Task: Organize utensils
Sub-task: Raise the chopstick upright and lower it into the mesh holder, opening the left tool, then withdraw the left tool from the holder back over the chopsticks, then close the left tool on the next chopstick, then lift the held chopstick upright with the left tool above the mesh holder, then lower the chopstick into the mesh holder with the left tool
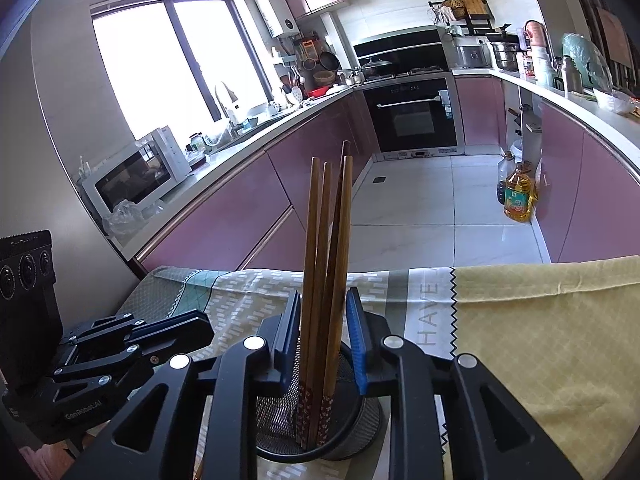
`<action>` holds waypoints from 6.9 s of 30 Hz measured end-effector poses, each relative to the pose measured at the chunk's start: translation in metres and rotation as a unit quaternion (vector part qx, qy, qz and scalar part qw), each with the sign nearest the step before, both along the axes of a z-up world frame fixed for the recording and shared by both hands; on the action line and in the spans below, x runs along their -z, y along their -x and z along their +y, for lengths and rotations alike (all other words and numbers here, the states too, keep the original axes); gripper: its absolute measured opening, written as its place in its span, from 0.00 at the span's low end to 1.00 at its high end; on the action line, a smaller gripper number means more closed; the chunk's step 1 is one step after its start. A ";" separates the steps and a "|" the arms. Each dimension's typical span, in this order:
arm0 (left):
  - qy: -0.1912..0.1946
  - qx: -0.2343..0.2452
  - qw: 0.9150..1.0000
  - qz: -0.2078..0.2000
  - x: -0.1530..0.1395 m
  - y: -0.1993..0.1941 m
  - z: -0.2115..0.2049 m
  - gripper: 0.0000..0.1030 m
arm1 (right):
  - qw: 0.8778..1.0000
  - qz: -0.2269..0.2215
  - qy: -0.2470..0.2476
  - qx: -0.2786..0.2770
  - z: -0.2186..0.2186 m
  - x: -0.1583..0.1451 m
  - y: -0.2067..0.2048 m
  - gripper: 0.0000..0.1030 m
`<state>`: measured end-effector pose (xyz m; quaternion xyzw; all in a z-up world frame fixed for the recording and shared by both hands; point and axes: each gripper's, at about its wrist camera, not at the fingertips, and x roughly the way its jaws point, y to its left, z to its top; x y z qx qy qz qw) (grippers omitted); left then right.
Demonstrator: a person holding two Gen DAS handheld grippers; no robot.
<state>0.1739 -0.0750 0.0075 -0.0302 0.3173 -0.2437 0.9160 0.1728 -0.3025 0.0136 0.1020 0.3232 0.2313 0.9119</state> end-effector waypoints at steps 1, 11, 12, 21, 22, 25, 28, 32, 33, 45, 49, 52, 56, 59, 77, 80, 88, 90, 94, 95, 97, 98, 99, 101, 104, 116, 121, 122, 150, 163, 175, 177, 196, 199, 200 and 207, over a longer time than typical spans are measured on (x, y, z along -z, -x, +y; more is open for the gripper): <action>0.000 -0.001 1.000 -0.001 0.000 0.002 0.001 0.10 | 1.000 -0.001 0.001 0.001 0.000 0.000 0.001 0.22; -0.008 -0.018 0.999 -0.029 -0.002 0.035 0.028 0.30 | 0.999 -0.050 -0.001 -0.016 -0.003 -0.022 0.044 0.29; -0.011 -0.019 0.999 -0.031 -0.001 0.040 0.031 0.32 | 0.998 -0.056 0.000 -0.024 -0.003 -0.025 0.052 0.30; -0.064 -0.035 0.997 0.001 0.037 0.075 0.057 0.38 | 0.993 -0.047 0.028 -0.107 0.027 -0.002 0.109 0.36; -0.069 -0.034 0.997 0.011 0.044 0.077 0.059 0.38 | 0.993 -0.036 0.036 -0.111 0.031 0.007 0.110 0.36; -0.074 -0.037 0.996 0.039 0.065 0.084 0.062 0.38 | 0.992 0.005 0.046 -0.118 0.042 0.037 0.111 0.36; -0.082 -0.040 0.994 0.061 0.082 0.088 0.064 0.38 | 0.991 0.038 0.053 -0.118 0.049 0.061 0.109 0.36; -0.082 -0.035 0.993 0.078 0.093 0.094 0.065 0.38 | 0.989 0.061 0.066 -0.118 0.057 0.079 0.112 0.36; -0.082 -0.033 0.993 0.080 0.095 0.096 0.065 0.38 | 0.988 0.063 0.071 -0.118 0.060 0.082 0.113 0.36; -0.085 -0.021 0.992 0.096 0.107 0.105 0.054 0.39 | 0.986 0.070 0.097 -0.115 0.073 0.096 0.120 0.36; -0.087 -0.021 0.991 0.100 0.110 0.104 0.053 0.39 | 0.986 0.071 0.104 -0.112 0.074 0.098 0.120 0.36; -0.090 -0.022 0.991 0.100 0.112 0.105 0.052 0.39 | 0.985 0.070 0.109 -0.112 0.076 0.098 0.121 0.36; -0.090 -0.022 0.991 0.100 0.112 0.105 0.052 0.39 | 0.984 0.069 0.118 -0.113 0.080 0.099 0.121 0.36; -0.093 -0.022 0.990 0.100 0.112 0.105 0.052 0.38 | 0.984 0.067 0.122 -0.113 0.083 0.099 0.120 0.36; -0.099 -0.021 0.989 0.107 0.113 0.102 0.055 0.37 | 0.980 0.062 0.155 -0.105 0.089 0.100 0.118 0.37; -0.109 -0.025 0.988 0.103 0.112 0.096 0.051 0.36 | 0.980 0.060 0.161 -0.102 0.092 0.100 0.115 0.36; -0.117 -0.035 0.987 0.107 0.114 0.076 0.047 0.30 | 0.981 0.061 0.160 -0.092 0.097 0.101 0.101 0.30; -0.115 -0.039 0.987 0.108 0.114 0.073 0.046 0.27 | 0.982 0.062 0.158 -0.088 0.097 0.101 0.099 0.27; -0.107 -0.047 0.987 0.110 0.114 0.070 0.046 0.21 | 0.984 0.067 0.147 -0.080 0.094 0.100 0.096 0.18; -0.105 -0.049 0.987 0.110 0.115 0.070 0.046 0.19 | 0.984 0.069 0.144 -0.078 0.092 0.101 0.095 0.16; -0.099 -0.051 0.987 0.112 0.115 0.071 0.047 0.14 | 0.986 0.075 0.131 -0.075 0.088 0.101 0.093 0.12; -0.096 -0.054 0.987 0.114 0.115 0.071 0.048 0.12 | 0.986 0.077 0.125 -0.074 0.087 0.101 0.093 0.11; -0.094 -0.056 0.987 0.115 0.115 0.072 0.049 0.12 | 0.987 0.079 0.120 -0.073 0.085 0.102 0.093 0.10; -0.089 -0.060 0.988 0.115 0.115 0.072 0.050 0.11 | 0.988 0.083 0.110 -0.072 0.082 0.102 0.092 0.08; -0.082 -0.064 0.988 0.118 0.114 0.074 0.052 0.09 | 0.989 0.089 0.095 -0.071 0.078 0.102 0.092 0.06; -0.063 -0.040 0.991 0.112 0.103 0.092 0.056 0.08 | 0.990 0.076 0.043 -0.106 0.066 0.087 0.105 0.06; -0.065 -0.025 0.991 0.118 0.108 0.094 0.050 0.08 | 0.987 0.083 0.052 -0.126 0.073 0.090 0.106 0.06; -0.066 -0.026 0.990 0.120 0.109 0.093 0.049 0.08 | 0.986 0.087 0.055 -0.128 0.075 0.092 0.106 0.06; -0.025 -0.004 0.995 0.099 0.077 0.091 0.057 0.08 | 0.992 0.049 0.028 -0.116 0.052 0.065 0.111 0.06; 0.042 0.027 0.997 0.053 0.025 0.104 0.069 0.08 | 0.995 0.005 -0.036 -0.091 0.009 0.030 0.119 0.06; 0.065 0.030 0.997 0.024 -0.002 0.095 0.067 0.08 | 0.996 -0.035 -0.047 -0.074 -0.006 0.003 0.116 0.06; 0.066 0.029 0.997 0.018 -0.006 0.092 0.064 0.08 | 0.996 -0.042 -0.046 -0.070 -0.008 -0.003 0.114 0.06; 0.074 0.032 0.995 -0.052 -0.065 0.062 0.038 0.08 | 0.992 -0.114 -0.033 -0.043 -0.019 -0.061 0.093 0.06; 0.075 0.034 0.995 -0.061 -0.073 0.060 0.034 0.08 | 0.991 -0.123 -0.031 -0.039 -0.020 -0.067 0.089 0.06; 0.074 0.034 0.995 -0.064 -0.076 0.059 0.032 0.08 | 0.991 -0.124 -0.031 -0.038 -0.020 -0.069 0.088 0.06; 0.069 0.031 0.994 -0.073 -0.083 0.050 0.022 0.08 | 0.990 -0.132 -0.029 -0.028 -0.023 -0.074 0.077 0.06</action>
